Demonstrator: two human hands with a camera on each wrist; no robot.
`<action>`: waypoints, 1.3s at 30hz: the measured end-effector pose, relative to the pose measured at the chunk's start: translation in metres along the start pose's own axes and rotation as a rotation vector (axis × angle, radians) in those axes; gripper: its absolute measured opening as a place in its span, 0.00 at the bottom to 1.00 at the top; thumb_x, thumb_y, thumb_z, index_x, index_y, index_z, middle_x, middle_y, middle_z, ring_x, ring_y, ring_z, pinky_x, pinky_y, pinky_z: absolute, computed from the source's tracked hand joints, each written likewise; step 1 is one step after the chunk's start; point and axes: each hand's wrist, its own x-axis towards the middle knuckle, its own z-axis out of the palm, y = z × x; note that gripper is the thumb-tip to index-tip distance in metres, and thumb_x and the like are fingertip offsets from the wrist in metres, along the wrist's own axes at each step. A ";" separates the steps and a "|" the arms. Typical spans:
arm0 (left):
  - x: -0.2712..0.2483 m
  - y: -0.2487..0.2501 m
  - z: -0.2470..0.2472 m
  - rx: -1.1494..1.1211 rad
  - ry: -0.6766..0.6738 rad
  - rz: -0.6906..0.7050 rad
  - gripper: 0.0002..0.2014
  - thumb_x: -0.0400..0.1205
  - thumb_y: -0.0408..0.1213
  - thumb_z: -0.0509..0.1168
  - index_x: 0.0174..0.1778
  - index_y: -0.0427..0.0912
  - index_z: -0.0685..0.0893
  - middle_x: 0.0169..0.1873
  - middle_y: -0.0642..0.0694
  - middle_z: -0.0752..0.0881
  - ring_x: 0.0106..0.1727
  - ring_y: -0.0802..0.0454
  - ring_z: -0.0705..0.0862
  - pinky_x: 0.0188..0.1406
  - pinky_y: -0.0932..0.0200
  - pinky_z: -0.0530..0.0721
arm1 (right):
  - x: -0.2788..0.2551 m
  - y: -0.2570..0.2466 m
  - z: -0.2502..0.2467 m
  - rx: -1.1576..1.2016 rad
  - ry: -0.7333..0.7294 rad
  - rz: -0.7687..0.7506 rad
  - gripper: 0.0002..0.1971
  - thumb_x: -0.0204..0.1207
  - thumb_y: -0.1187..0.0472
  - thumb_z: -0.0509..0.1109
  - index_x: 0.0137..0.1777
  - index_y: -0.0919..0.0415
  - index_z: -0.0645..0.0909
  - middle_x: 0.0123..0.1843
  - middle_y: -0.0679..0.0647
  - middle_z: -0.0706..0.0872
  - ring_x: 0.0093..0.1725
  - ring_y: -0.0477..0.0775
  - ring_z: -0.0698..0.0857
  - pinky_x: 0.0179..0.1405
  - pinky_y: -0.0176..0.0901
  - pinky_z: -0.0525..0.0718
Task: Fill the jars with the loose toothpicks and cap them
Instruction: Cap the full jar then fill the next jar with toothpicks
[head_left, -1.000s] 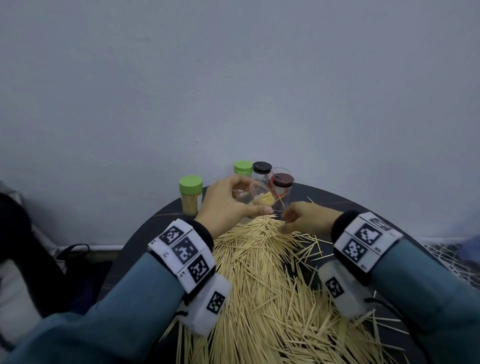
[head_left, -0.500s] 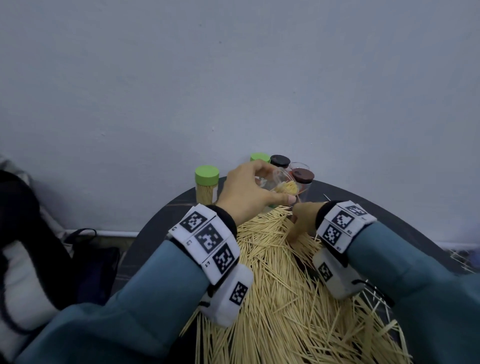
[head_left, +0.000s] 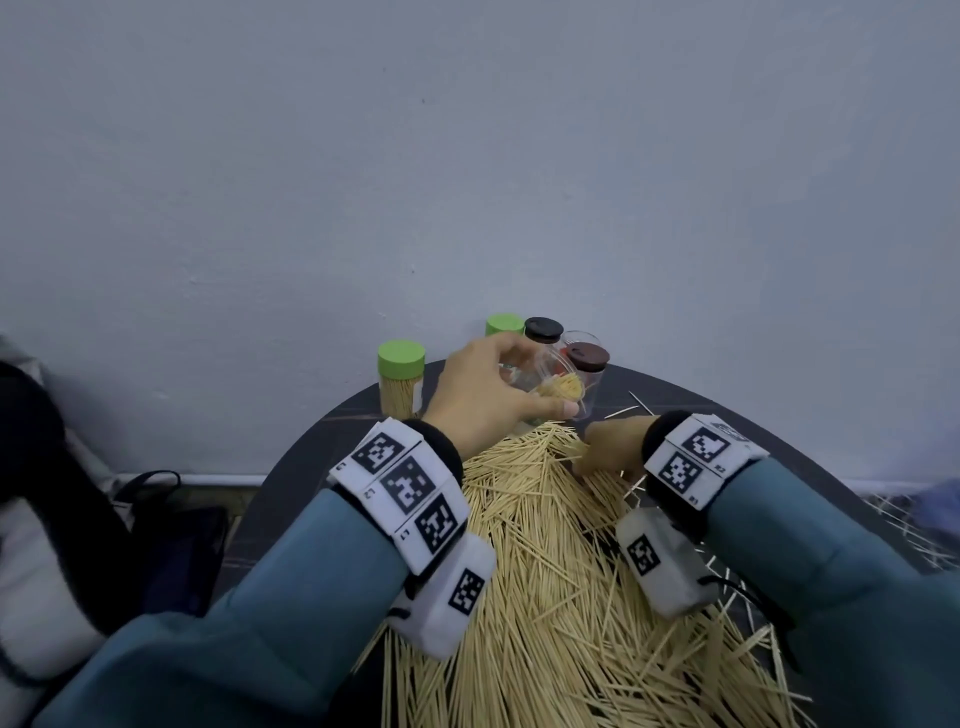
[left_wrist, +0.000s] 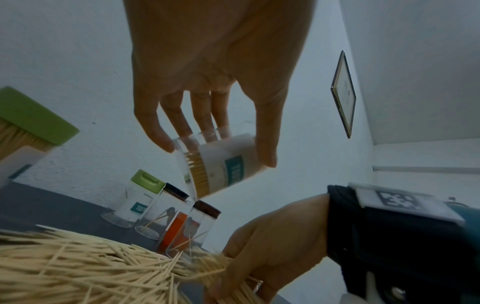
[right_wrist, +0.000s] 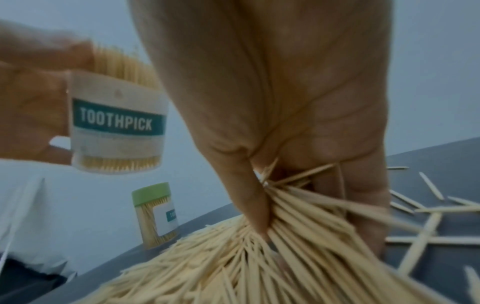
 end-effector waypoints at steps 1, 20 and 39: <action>-0.001 0.000 0.000 -0.004 -0.003 0.004 0.28 0.63 0.45 0.82 0.58 0.49 0.83 0.54 0.55 0.85 0.54 0.58 0.82 0.49 0.66 0.77 | -0.002 0.002 0.000 0.025 0.001 -0.002 0.17 0.83 0.57 0.59 0.66 0.67 0.74 0.59 0.61 0.79 0.55 0.54 0.78 0.54 0.43 0.76; -0.012 0.007 0.005 0.020 -0.051 0.019 0.25 0.65 0.42 0.81 0.56 0.47 0.83 0.47 0.61 0.83 0.46 0.67 0.78 0.40 0.73 0.74 | -0.030 0.027 0.029 1.310 -0.140 -0.256 0.16 0.84 0.75 0.46 0.37 0.63 0.68 0.30 0.56 0.69 0.30 0.50 0.72 0.36 0.41 0.77; -0.017 0.005 0.021 0.167 -0.410 -0.150 0.32 0.74 0.64 0.65 0.68 0.54 0.62 0.62 0.45 0.76 0.71 0.48 0.69 0.71 0.47 0.71 | -0.059 0.036 0.019 1.828 0.454 -0.585 0.14 0.85 0.72 0.45 0.42 0.58 0.67 0.29 0.50 0.70 0.23 0.42 0.71 0.27 0.33 0.75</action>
